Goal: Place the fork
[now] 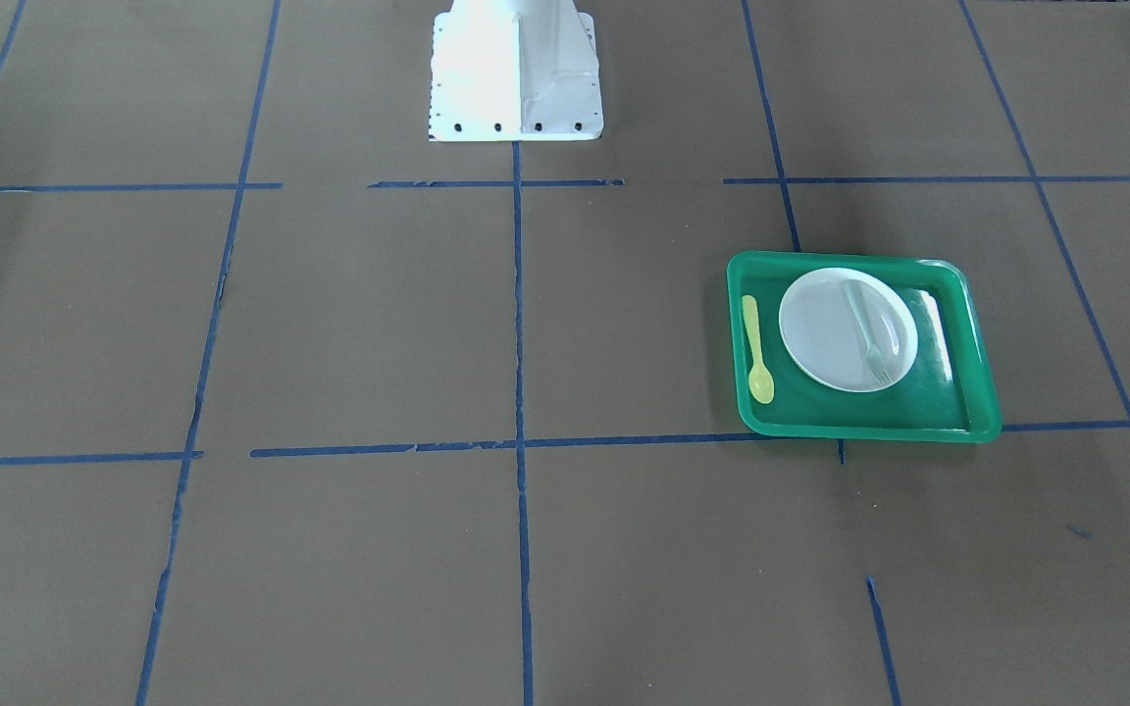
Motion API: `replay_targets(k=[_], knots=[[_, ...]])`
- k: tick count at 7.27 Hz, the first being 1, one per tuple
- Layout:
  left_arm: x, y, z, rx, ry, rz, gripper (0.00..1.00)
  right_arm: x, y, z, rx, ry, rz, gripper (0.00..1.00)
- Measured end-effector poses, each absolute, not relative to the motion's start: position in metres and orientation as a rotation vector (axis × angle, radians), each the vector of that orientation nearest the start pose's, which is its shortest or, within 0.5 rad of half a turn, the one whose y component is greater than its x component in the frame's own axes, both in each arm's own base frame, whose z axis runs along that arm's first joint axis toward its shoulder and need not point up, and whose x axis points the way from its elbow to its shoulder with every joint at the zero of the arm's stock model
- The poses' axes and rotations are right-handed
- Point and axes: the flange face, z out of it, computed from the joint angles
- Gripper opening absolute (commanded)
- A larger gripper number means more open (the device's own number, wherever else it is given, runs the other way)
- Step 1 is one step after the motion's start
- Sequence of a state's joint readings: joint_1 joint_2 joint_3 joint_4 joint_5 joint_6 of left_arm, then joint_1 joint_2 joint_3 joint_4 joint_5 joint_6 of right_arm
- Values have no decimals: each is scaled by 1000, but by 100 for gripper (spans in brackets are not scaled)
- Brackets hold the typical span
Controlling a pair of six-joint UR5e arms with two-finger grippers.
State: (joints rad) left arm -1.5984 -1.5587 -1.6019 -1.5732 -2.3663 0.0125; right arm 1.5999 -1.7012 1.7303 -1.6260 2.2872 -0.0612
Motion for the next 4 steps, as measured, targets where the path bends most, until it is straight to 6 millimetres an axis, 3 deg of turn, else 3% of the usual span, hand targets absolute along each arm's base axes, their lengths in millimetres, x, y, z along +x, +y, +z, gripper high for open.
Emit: replay_targets(k=[2,3,4], knots=[[-70,-491,634,57,795,15,100,81,-432,650,8,-717,-21,100],[-51,-498,611,78,797,47,100,81,-432,650,7,-717,-22,100],[-16,-507,573,91,806,55,100,81,-432,650,8,-717,-21,100]])
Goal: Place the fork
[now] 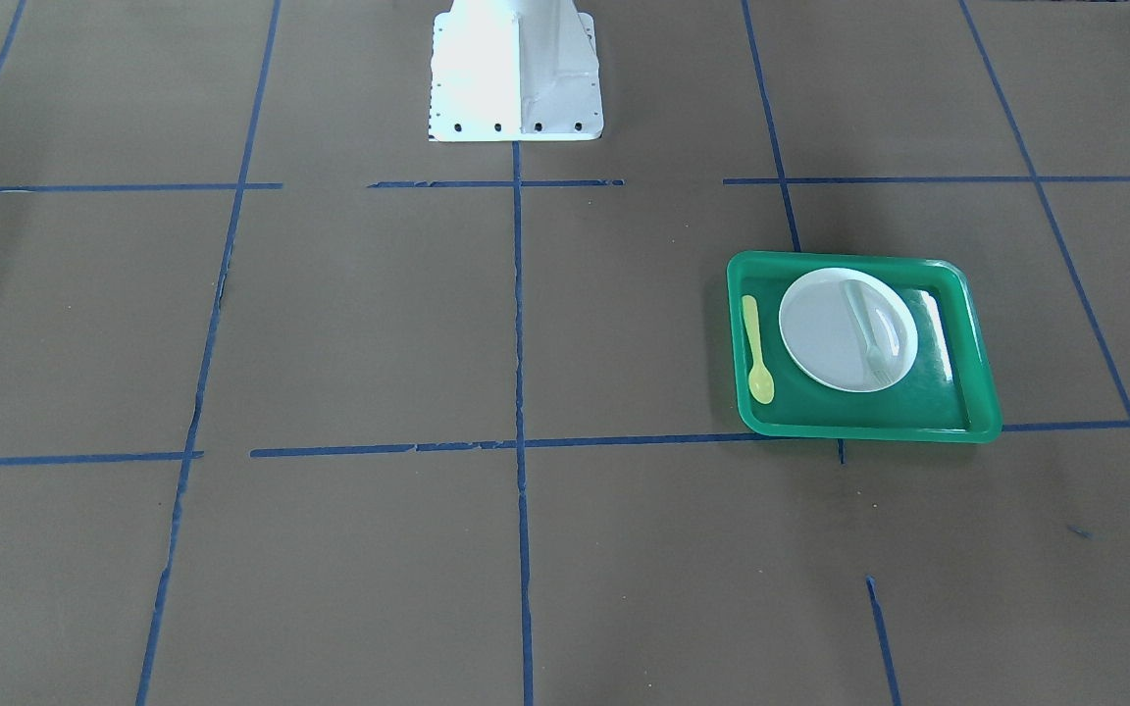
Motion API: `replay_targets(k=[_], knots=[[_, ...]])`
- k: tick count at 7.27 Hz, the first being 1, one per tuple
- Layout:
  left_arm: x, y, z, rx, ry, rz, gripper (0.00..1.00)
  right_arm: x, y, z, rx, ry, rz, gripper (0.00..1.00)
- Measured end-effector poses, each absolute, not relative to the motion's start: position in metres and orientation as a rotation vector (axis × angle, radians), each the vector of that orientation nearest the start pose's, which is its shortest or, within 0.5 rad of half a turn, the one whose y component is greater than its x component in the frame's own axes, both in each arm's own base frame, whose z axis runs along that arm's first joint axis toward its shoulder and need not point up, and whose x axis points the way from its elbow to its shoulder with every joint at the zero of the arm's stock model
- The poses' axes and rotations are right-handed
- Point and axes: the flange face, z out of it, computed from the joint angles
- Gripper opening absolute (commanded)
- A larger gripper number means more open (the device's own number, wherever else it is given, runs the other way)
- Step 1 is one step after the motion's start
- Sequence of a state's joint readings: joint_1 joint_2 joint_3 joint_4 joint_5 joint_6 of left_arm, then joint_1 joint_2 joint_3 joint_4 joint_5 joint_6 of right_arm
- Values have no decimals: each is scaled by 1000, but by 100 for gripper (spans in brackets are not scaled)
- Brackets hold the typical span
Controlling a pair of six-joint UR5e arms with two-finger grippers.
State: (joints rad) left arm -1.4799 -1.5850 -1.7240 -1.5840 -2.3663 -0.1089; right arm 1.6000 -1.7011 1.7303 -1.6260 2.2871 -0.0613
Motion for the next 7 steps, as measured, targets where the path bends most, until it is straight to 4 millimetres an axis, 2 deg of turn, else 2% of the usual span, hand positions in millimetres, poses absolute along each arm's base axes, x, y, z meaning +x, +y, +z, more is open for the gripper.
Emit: replay_targets(k=[2,4,5,6,7], knots=[[82,-513,479,71,855,23,100,81,-432,650,7,-717,-21,100],[172,-517,410,43,879,3,100,81,-432,650,7,-717,-21,100],[202,-518,394,47,872,15,100,81,-432,650,7,-717,-21,100],[231,-517,395,34,858,38,100,81,-432,650,8,-717,-22,100],[259,-518,406,31,842,58,100,81,-432,650,7,-717,-21,100]])
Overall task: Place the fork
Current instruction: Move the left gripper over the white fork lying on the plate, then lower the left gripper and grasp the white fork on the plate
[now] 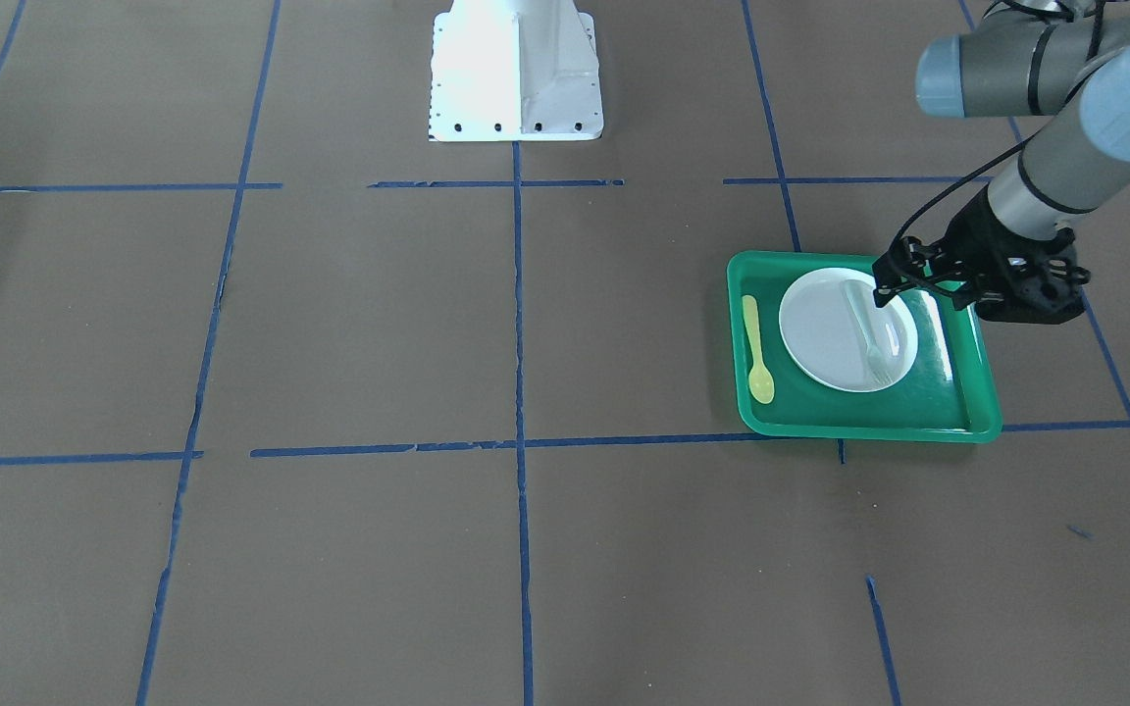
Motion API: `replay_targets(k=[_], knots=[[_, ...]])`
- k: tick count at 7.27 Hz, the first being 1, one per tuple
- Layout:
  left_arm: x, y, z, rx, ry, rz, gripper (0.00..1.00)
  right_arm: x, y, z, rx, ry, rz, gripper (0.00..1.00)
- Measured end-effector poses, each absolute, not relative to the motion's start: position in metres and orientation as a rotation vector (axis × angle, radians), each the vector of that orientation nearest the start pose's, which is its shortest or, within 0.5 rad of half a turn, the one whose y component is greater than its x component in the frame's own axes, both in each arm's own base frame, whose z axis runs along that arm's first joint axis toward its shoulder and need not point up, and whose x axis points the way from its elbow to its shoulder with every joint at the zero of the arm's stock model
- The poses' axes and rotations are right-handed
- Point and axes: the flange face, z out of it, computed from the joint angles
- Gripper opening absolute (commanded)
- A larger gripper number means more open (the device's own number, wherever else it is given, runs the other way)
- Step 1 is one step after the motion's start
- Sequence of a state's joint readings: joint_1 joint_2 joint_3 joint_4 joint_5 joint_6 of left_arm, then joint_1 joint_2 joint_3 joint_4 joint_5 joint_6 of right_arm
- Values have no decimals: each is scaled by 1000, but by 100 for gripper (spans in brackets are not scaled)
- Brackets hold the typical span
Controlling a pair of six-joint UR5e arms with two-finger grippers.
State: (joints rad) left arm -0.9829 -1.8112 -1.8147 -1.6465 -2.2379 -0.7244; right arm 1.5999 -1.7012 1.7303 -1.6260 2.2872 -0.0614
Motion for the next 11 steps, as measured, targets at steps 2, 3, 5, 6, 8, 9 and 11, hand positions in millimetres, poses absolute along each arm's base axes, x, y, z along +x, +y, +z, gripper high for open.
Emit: replay_targets(k=[2,3,5,6,8,9,11], knots=[[291,-520,451,50,839,52,100,81,-432,650,7,-717,-22,100],[299,-515,467,37,838,36,100,81,-432,650,7,-717,-21,100],[315,-502,484,12,822,33,96,81,-432,650,7,-717,-21,100],[326,-496,488,2,811,34,93,81,-432,650,7,-717,-21,100],[337,-490,496,-15,799,31,82,81,-432,650,7,-717,-21,100],[339,-489,500,-18,797,31,77,81,-432,650,7,-717,-21,100],[341,-490,506,-23,794,30,58,81,-432,650,7,-717,-21,100]])
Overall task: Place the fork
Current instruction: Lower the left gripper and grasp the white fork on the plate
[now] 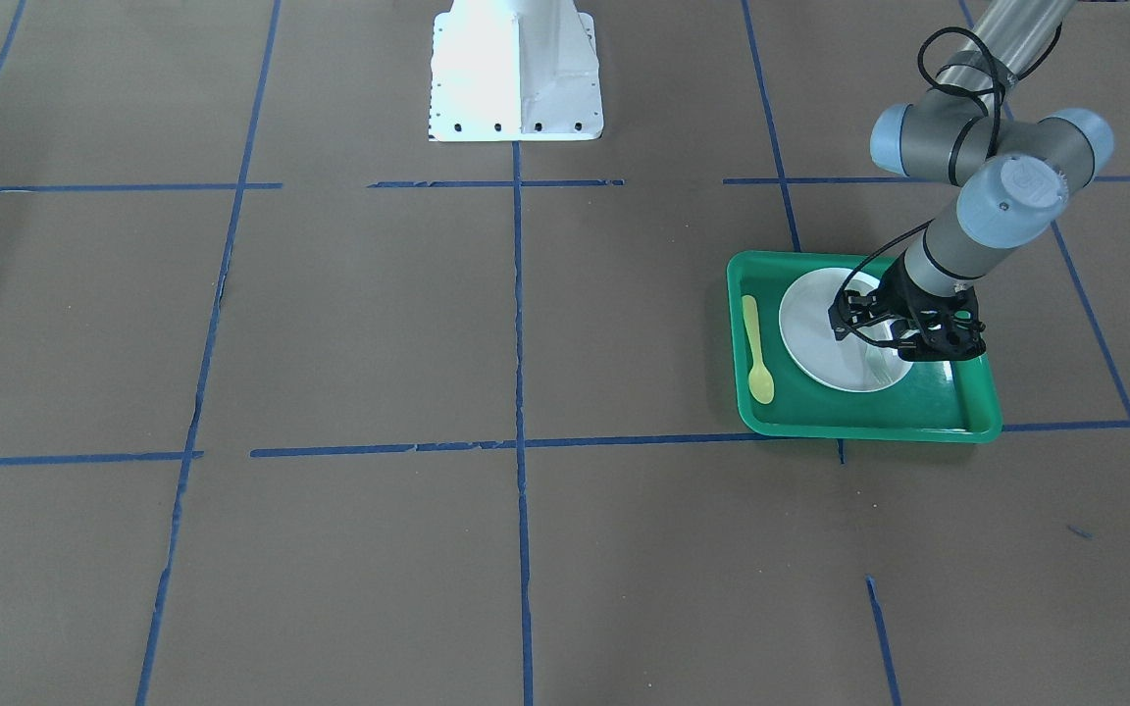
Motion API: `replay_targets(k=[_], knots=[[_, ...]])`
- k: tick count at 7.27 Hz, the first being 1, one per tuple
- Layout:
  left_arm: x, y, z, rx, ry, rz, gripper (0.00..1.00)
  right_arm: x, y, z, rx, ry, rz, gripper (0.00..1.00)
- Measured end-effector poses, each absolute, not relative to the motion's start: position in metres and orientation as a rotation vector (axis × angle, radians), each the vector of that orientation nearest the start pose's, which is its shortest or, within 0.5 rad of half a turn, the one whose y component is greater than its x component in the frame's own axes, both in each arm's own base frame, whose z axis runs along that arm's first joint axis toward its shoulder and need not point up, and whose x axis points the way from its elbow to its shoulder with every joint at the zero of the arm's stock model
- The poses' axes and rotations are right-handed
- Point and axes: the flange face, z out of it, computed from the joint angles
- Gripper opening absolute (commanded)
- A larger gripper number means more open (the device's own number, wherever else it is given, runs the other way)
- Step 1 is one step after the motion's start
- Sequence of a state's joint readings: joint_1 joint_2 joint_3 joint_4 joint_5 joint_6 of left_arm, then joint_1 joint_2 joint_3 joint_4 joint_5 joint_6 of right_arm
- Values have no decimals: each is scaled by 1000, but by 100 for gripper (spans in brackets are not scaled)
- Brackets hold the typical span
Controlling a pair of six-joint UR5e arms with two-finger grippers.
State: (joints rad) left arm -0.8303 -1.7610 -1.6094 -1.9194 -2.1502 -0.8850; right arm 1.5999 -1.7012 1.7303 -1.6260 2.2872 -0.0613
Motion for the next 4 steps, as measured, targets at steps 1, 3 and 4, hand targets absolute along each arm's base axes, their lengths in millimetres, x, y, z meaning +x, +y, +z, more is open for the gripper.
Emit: replay_targets(k=[1,3,4], knots=[[341,-490,507,-24,793,31,45,81,-432,650,7,-717,-21,100],[341,-489,508,-25,793,30,14,81,-432,650,7,-717,-21,100],[341,-489,508,-25,793,30,0,81,-432,650,7,-717,-21,100]])
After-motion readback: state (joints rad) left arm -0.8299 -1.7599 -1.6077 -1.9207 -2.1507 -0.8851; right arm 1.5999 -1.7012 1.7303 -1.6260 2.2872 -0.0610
